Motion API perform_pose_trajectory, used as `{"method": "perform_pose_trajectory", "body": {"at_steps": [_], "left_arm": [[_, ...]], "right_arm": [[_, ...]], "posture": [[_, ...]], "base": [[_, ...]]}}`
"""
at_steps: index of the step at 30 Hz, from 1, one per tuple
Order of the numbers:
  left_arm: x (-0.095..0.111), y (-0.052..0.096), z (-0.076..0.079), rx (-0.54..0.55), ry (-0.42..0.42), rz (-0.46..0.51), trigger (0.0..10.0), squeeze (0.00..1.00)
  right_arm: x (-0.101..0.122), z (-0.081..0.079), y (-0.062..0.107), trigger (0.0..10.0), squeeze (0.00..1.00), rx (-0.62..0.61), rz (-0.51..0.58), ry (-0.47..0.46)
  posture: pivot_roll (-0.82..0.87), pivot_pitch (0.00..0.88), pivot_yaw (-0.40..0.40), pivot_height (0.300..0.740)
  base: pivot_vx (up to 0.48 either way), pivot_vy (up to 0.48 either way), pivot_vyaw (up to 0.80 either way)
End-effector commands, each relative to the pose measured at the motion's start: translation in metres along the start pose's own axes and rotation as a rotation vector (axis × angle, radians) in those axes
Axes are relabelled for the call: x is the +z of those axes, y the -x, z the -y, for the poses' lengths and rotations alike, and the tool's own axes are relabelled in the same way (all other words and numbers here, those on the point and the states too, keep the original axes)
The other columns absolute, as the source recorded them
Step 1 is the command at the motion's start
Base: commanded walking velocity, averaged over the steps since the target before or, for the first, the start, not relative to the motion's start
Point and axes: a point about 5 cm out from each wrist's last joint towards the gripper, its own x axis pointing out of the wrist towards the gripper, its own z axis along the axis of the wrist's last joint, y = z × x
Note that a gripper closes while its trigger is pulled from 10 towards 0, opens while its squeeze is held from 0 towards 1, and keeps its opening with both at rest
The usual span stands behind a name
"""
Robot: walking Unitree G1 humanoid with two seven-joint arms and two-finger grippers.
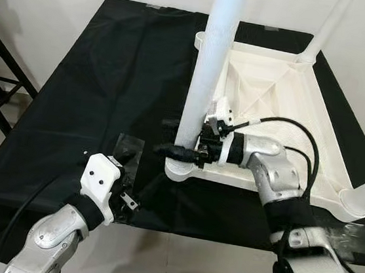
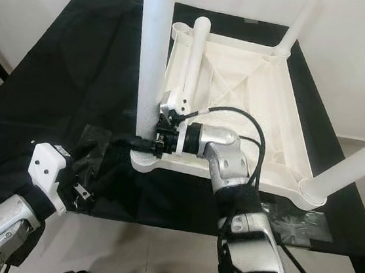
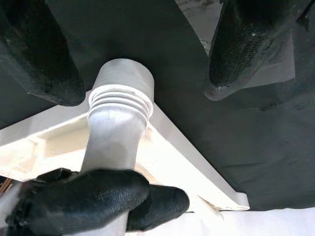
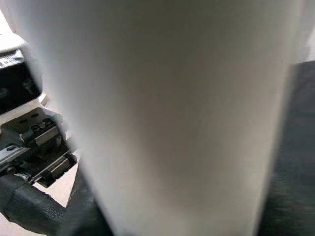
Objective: Building children table
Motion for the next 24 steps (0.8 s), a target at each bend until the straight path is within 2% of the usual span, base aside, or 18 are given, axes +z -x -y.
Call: {"method": "perform_pose_trajectory", "body": {"at_steps": [1, 5, 6, 8, 10, 11, 12, 13, 14, 15, 16, 17, 18, 20, 22, 24], "left_arm": [[-0.004, 0.002, 0.000, -0.001, 0.001, -0.019, 10.0, 0.00], [-0.005, 0.001, 0.002, -0.010, 0.000, -0.021, 10.0, 0.00], [-0.006, 0.001, 0.003, -0.013, 0.000, -0.021, 10.0, 0.00], [-0.005, 0.002, 0.004, -0.014, -0.001, -0.022, 10.0, 0.00], [-0.005, 0.002, 0.004, -0.014, -0.001, -0.022, 10.0, 0.00], [-0.005, 0.003, 0.004, -0.012, -0.001, -0.023, 10.0, 0.00], [-0.005, 0.005, 0.003, -0.009, -0.002, -0.025, 10.0, 0.00], [-0.005, 0.006, 0.001, -0.005, -0.003, -0.027, 10.0, 0.00], [-0.005, 0.006, 0.001, -0.005, -0.003, -0.027, 10.0, 0.00], [-0.005, 0.007, 0.001, -0.002, -0.003, -0.028, 10.0, 0.00], [-0.005, 0.008, 0.000, 0.000, -0.003, -0.029, 10.0, 0.00], [-0.005, 0.008, 0.000, 0.000, -0.003, -0.029, 10.0, 0.00], [-0.004, 0.007, 0.000, -0.005, -0.003, -0.028, 10.0, 0.00], [-0.004, 0.006, 0.000, -0.008, -0.004, -0.028, 10.0, 0.00], [-0.004, 0.004, 0.001, -0.012, -0.005, -0.024, 10.0, 0.00], [-0.004, 0.002, 0.001, -0.015, -0.007, -0.018, 10.0, 0.00]], "right_arm": [[-0.002, -0.004, -0.005, 0.0, 0.00, 0.080, 0.011, -0.003], [-0.006, -0.003, 0.001, 0.0, 0.00, 0.050, -0.006, 0.006], [-0.008, -0.001, 0.002, 0.0, 0.00, 0.011, -0.015, 0.020], [-0.015, 0.002, 0.005, 0.0, 0.00, -0.163, -0.021, 0.010], [-0.015, 0.002, 0.005, 0.0, 0.00, -0.163, -0.021, 0.010], [-0.022, 0.001, 0.005, 0.0, 0.00, -0.291, -0.015, -0.012], [-0.038, -0.001, 0.005, 0.0, 0.00, -0.631, -0.044, -0.048], [-0.056, -0.022, 0.004, 0.0, 0.00, -0.788, -0.086, -0.102], [-0.056, -0.022, 0.004, 0.0, 0.00, -0.788, -0.086, -0.102], [-0.066, -0.038, 0.005, 0.0, 0.00, -0.882, -0.115, -0.137], [-0.070, -0.048, 0.005, 0.0, 0.00, -0.912, -0.129, -0.157], [-0.070, -0.048, 0.005, 0.0, 0.00, -0.912, -0.129, -0.157], [-0.071, -0.057, -0.002, 0.0, 0.00, -0.871, -0.137, -0.152], [-0.071, -0.061, -0.006, 0.0, 0.00, -0.856, -0.142, -0.141], [-0.069, -0.061, -0.012, 0.0, 0.00, -0.821, -0.138, -0.125], [-0.063, -0.053, -0.020, 0.0, 0.00, -0.791, -0.123, -0.099]], "posture": [[0.11, 0.214, -0.099, 0.740], [0.11, 0.209, -0.099, 0.740], [0.11, 0.209, -0.102, 0.740], [0.11, 0.211, -0.117, 0.740], [0.11, 0.211, -0.117, 0.740], [0.11, 0.212, -0.125, 0.740], [0.10, 0.221, -0.124, 0.740], [0.10, 0.230, -0.115, 0.740], [0.10, 0.230, -0.115, 0.740], [0.10, 0.230, -0.115, 0.740], [0.10, 0.232, -0.111, 0.740], [0.10, 0.232, -0.111, 0.740], [0.09, 0.219, -0.098, 0.740], [0.09, 0.219, -0.098, 0.740], [0.09, 0.215, -0.107, 0.740], [0.09, 0.212, -0.111, 0.740]], "base": [[0.000, 0.000, 0.00], [0.000, 0.000, 0.00], [0.000, 0.000, 0.00], [0.000, 0.000, 0.00], [0.000, 0.000, 0.00], [0.000, 0.000, 0.00], [0.000, 0.000, 0.00], [0.000, 0.000, 0.00], [0.000, 0.000, 0.00], [0.000, 0.000, 0.00], [0.000, 0.000, 0.00], [0.000, 0.000, 0.00], [0.000, 0.000, 0.00], [0.000, 0.000, 0.00], [0.000, 0.000, 0.00], [0.000, 0.000, 0.00]]}}
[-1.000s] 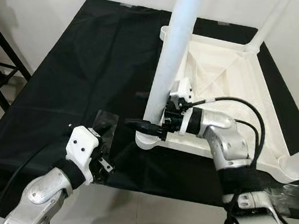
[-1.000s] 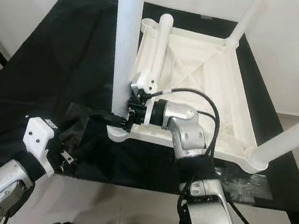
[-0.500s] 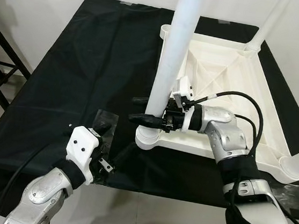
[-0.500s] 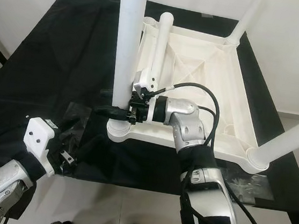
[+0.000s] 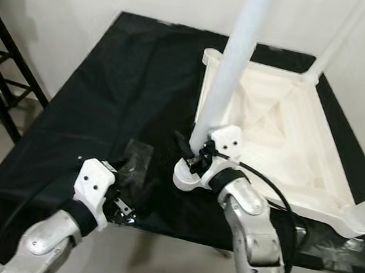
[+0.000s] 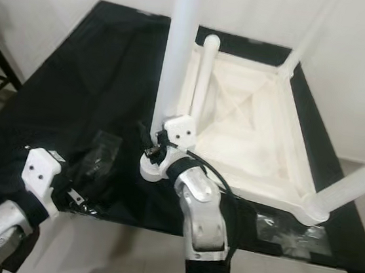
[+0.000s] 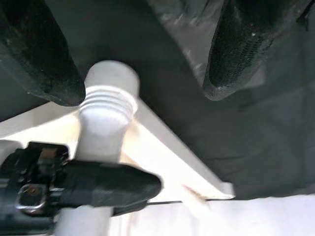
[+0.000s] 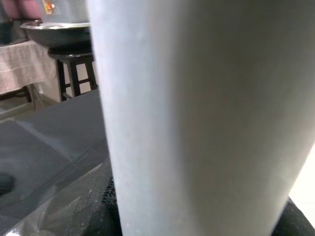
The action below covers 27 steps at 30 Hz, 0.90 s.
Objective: Building children table
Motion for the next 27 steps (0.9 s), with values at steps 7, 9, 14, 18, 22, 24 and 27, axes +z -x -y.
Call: {"method": "perform_pose_trajectory", "body": {"at_steps": [7, 9, 14, 18, 22, 24, 27], "left_arm": [[-0.003, -0.001, 0.002, -0.014, 0.000, -0.011, 10.0, 0.00], [-0.003, -0.002, 0.001, -0.012, -0.002, -0.009, 10.0, 0.00], [-0.002, -0.002, 0.000, -0.007, -0.007, -0.007, 10.0, 0.00], [-0.002, -0.002, 0.000, -0.008, -0.008, -0.006, 10.0, 0.00], [-0.001, -0.002, 0.001, -0.007, -0.013, -0.006, 10.0, 0.00], [-0.001, -0.002, 0.001, -0.007, -0.013, -0.006, 10.0, 0.00], [-0.001, -0.001, 0.001, -0.007, -0.013, -0.006, 10.0, 0.00]], "right_arm": [[-0.011, 0.002, -0.020, 10.0, 1.00, 0.110, -0.115, -0.025], [-0.002, 0.004, -0.024, 10.0, 1.00, 0.163, -0.088, -0.039], [0.034, -0.002, -0.028, 10.0, 0.73, 0.520, 0.037, 0.024], [0.043, 0.000, -0.027, 10.0, 0.00, 0.679, 0.073, 0.048], [0.052, 0.005, -0.031, 10.0, 0.00, 0.929, 0.046, 0.113], [0.055, 0.006, -0.032, 10.0, 0.00, 0.960, 0.049, 0.108], [0.062, 0.007, -0.035, 10.0, 0.00, 1.018, 0.059, 0.085]], "posture": [[0.10, 0.206, -0.108, 0.740], [0.10, 0.206, -0.108, 0.740], [0.11, 0.205, -0.108, 0.740], [0.12, 0.204, -0.109, 0.740], [0.13, 0.204, -0.112, 0.740], [0.13, 0.204, -0.112, 0.740], [0.13, 0.206, -0.112, 0.740]], "base": [[0.000, 0.000, 0.00], [0.000, 0.000, 0.00], [0.000, 0.000, 0.00], [0.000, 0.000, 0.00], [0.000, 0.000, 0.00], [0.000, 0.000, 0.00], [0.000, 0.000, 0.00]]}}
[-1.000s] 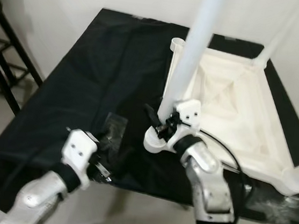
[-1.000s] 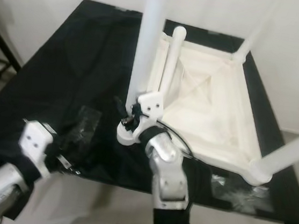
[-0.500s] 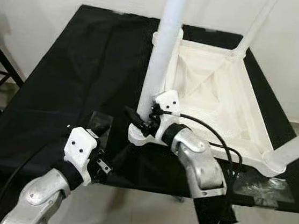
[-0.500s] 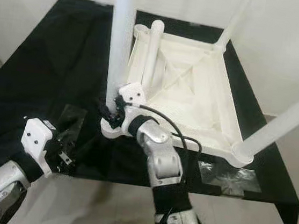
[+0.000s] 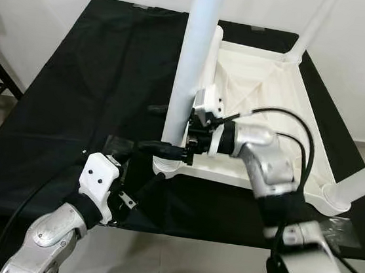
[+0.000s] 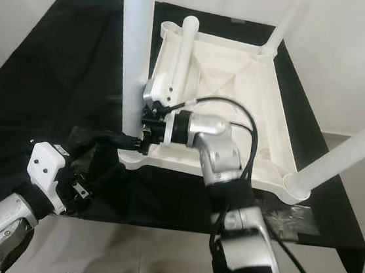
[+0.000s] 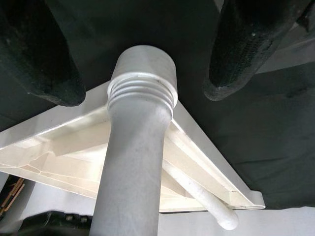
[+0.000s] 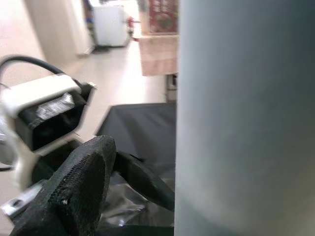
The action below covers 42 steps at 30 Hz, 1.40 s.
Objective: Building children table
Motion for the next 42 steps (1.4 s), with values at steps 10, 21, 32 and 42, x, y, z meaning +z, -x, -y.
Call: {"method": "perform_pose_trajectory", "body": {"at_steps": [10, 21, 32, 42], "left_arm": [[0.000, 0.002, 0.002, -0.008, -0.011, -0.007, 10.0, 0.00], [0.002, 0.005, 0.002, -0.007, -0.010, -0.007, 10.0, 0.00], [0.004, 0.010, -0.003, 0.010, -0.022, -0.016, 10.0, 0.00], [0.003, 0.009, -0.004, 0.012, -0.024, -0.017, 10.0, 0.00]], "right_arm": [[-0.003, 0.004, -0.007, 0.0, 0.00, 0.140, 0.018, -0.038], [-0.033, 0.011, 0.002, 0.0, 0.00, -0.468, -0.059, -0.068], [-0.069, -0.039, 0.003, 0.0, 0.00, -0.950, -0.155, -0.100], [-0.055, -0.019, 0.003, 10.0, 1.00, -0.929, -0.151, -0.094]], "posture": [[0.13, 0.211, -0.112, 0.740], [0.13, 0.224, -0.116, 0.740], [0.14, 0.234, -0.100, 0.740], [0.15, 0.223, -0.101, 0.740]], "base": [[0.000, 0.000, 0.00], [0.000, 0.000, 0.00], [0.000, 0.000, 0.00], [0.000, 0.000, 0.00]]}}
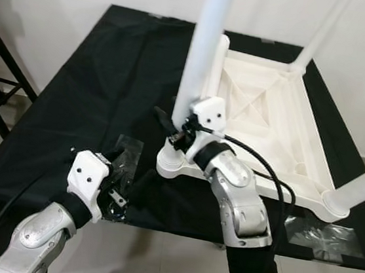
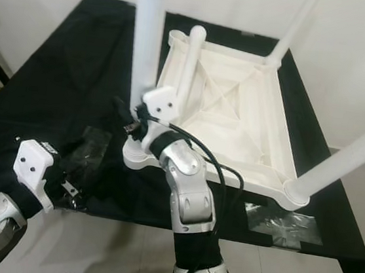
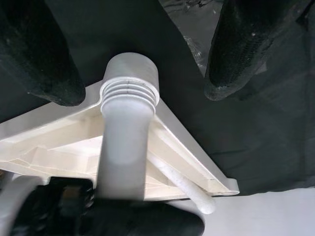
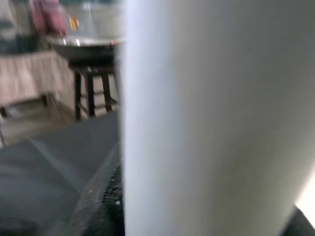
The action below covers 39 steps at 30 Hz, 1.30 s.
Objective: Building children table
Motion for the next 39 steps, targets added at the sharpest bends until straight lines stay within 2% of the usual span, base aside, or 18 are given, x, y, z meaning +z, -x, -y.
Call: {"method": "perform_pose_trajectory", "body": {"at_steps": [1, 4, 6, 7, 8, 11, 12, 16, 21, 22, 24, 25, 26, 27, 28, 29, 37, 39], "left_arm": [[-0.003, 0.001, 0.002, -0.015, 0.002, -0.019, 10.0, 0.00], [-0.002, 0.000, 0.002, -0.015, 0.001, -0.017, 10.0, 0.00], [-0.002, -0.002, 0.002, -0.017, 0.001, -0.013, 10.0, 0.00], [-0.002, -0.002, 0.002, -0.017, 0.001, -0.013, 10.0, 0.00], [-0.002, -0.003, 0.003, -0.020, -0.003, -0.012, 10.0, 0.00], [-0.003, -0.005, 0.003, -0.024, -0.008, -0.012, 10.0, 0.00], [-0.002, -0.007, 0.004, -0.027, -0.010, -0.007, 10.0, 0.00], [-0.002, -0.008, 0.004, -0.028, -0.011, -0.004, 10.0, 0.00], [-0.001, -0.009, 0.005, -0.032, -0.019, -0.001, 10.0, 0.00], [0.000, -0.009, 0.006, -0.034, -0.022, 0.001, 10.0, 0.00], [0.001, -0.009, 0.006, -0.035, -0.023, 0.002, 10.0, 0.00], [0.001, -0.009, 0.006, -0.034, -0.024, 0.003, 10.0, 0.00], [0.001, -0.009, 0.006, -0.034, -0.024, 0.004, 10.0, 0.00], [0.001, -0.009, 0.006, -0.034, -0.024, 0.004, 10.0, 0.00], [0.001, -0.009, 0.006, -0.034, -0.024, 0.004, 10.0, 0.00], [0.001, -0.008, 0.006, -0.033, -0.024, 0.002, 10.0, 0.00], [0.001, -0.006, 0.003, -0.021, -0.029, -0.006, 10.0, 0.00], [0.000, -0.001, -0.001, -0.002, -0.034, -0.017, 10.0, 0.00]], "right_arm": [[-0.026, 0.012, 0.004, 10.0, 1.00, -0.036, -0.138, -0.036], [-0.014, 0.022, 0.000, 10.0, 1.00, 0.007, -0.081, -0.049], [0.017, 0.036, -0.003, 10.0, 1.00, 0.227, 0.057, -0.036], [0.017, 0.036, -0.003, 10.0, 1.00, 0.227, 0.057, -0.036], [0.027, 0.040, 0.001, 10.0, 0.00, 0.359, 0.104, -0.004], [0.032, 0.046, 0.007, 10.0, 0.00, 0.505, 0.105, 0.073], [0.029, 0.051, 0.010, 10.0, 0.00, 0.621, 0.042, 0.147], [0.025, 0.055, 0.006, 10.0, 0.00, 0.712, -0.008, 0.139], [0.020, 0.061, -0.004, 10.0, 0.00, 0.692, -0.004, 0.075], [0.017, 0.061, -0.008, 7.3, 0.00, 0.683, -0.004, 0.048], [0.015, 0.061, -0.011, 7.3, 0.00, 0.676, -0.005, 0.031], [0.014, 0.060, -0.013, 4.9, 0.00, 0.680, 0.003, 0.013], [0.013, 0.060, -0.015, 4.9, 0.00, 0.684, 0.008, 0.003], [0.012, 0.059, -0.015, 1.7, 0.00, 0.689, 0.013, -0.003], [0.012, 0.059, -0.015, 1.7, 0.00, 0.689, 0.013, -0.003], [0.010, 0.056, -0.015, 0.0, 0.00, 0.699, 0.020, -0.027], [-0.007, 0.052, -0.010, 0.0, 0.00, 0.731, 0.018, -0.066], [-0.020, 0.053, 0.001, 0.0, 0.00, 0.681, -0.006, -0.072]], "posture": [[0.15, 0.223, -0.101, 0.740], [0.15, 0.220, -0.103, 0.740], [0.15, 0.211, -0.104, 0.740], [0.15, 0.211, -0.104, 0.740], [0.15, 0.207, -0.105, 0.740], [0.15, 0.199, -0.106, 0.740], [0.16, 0.195, -0.105, 0.740], [0.16, 0.191, -0.108, 0.740], [0.17, 0.190, -0.112, 0.740], [0.17, 0.196, -0.114, 0.740], [0.17, 0.196, -0.114, 0.740], [0.17, 0.201, -0.118, 0.740], [0.17, 0.201, -0.118, 0.740], [0.17, 0.201, -0.118, 0.740], [0.17, 0.201, -0.118, 0.740], [0.16, 0.207, -0.122, 0.740], [0.15, 0.217, -0.117, 0.740], [0.14, 0.228, -0.120, 0.740]], "base": [[0.000, 0.000, 0.00], [0.000, 0.000, 0.00], [0.000, 0.000, 0.00], [0.000, 0.000, 0.00], [0.000, 0.000, 0.00], [0.000, 0.000, 0.00], [0.000, 0.000, 0.00], [0.000, 0.000, 0.00], [0.000, 0.000, 0.00], [0.000, 0.000, 0.00], [0.000, 0.000, 0.00], [0.000, 0.000, 0.00], [0.000, 0.000, 0.00], [0.000, 0.000, 0.00], [0.000, 0.000, 0.00], [0.000, 0.000, 0.00], [0.000, 0.000, 0.00], [0.000, 0.000, 0.00]]}}
